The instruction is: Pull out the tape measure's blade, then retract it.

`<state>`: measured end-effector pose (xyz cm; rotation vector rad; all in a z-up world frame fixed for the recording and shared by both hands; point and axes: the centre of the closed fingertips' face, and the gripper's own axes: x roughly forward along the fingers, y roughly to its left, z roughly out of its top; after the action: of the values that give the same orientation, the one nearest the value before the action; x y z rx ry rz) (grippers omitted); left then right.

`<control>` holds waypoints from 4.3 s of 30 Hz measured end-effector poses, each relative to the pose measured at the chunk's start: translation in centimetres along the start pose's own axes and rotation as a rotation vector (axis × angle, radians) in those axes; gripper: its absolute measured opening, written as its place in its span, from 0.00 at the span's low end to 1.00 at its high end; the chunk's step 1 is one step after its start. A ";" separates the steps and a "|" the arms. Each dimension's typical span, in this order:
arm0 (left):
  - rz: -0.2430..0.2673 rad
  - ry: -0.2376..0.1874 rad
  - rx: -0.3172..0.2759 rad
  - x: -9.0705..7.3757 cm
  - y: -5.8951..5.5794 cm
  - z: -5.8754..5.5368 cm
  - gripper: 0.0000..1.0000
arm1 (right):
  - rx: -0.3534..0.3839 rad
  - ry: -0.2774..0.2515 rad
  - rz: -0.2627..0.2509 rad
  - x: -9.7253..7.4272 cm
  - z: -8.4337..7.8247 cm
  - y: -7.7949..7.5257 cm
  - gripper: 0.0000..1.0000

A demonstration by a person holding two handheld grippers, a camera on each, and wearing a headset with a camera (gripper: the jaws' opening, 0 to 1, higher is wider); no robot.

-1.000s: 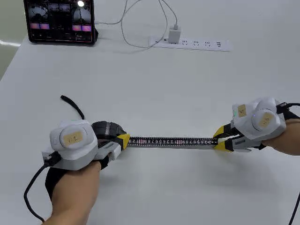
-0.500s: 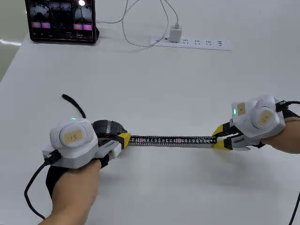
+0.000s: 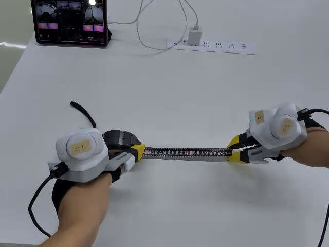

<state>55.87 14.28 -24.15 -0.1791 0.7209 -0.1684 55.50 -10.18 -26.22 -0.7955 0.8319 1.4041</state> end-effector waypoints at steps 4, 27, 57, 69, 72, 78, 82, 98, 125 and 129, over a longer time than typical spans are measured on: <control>-0.002 0.001 0.000 0.0 0.0 0.0 0.58 | 0.001 -0.005 0.003 0.2 0.4 0.0 0.10; -0.011 0.003 -0.003 0.0 0.1 0.0 0.58 | 0.028 -0.045 0.024 1.6 2.9 0.4 0.10; -0.022 0.004 -0.015 0.1 0.1 0.0 0.58 | 0.036 -0.084 0.037 3.1 5.3 0.4 0.10; -0.032 -0.001 -0.026 0.0 0.1 0.0 0.58 | 0.036 -0.093 0.047 3.7 6.0 0.6 0.10; -0.034 -0.003 -0.028 -0.1 0.1 0.0 0.58 | 0.035 -0.097 0.049 3.9 6.4 0.6 0.10; -0.040 -0.005 -0.037 -0.1 0.1 0.1 0.58 | 0.036 -0.107 0.053 4.3 6.9 0.7 0.10; -0.043 -0.006 -0.044 -0.1 0.1 0.1 0.58 | 0.039 -0.118 0.055 4.4 7.4 0.8 0.10; -0.052 -0.009 -0.053 0.0 0.2 0.1 0.58 | 0.046 -0.151 0.062 5.6 9.5 0.8 0.10; -0.053 -0.013 -0.059 -0.1 0.1 0.2 0.58 | 0.057 -0.215 0.089 7.9 13.5 1.3 0.10; -0.054 -0.015 -0.060 -0.2 0.1 0.2 0.58 | 0.053 -0.222 0.091 8.2 14.0 1.3 0.10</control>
<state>55.88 14.47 -23.92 -0.2569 0.7070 -0.1972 54.47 6.07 -26.26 -0.5555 0.7370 1.5137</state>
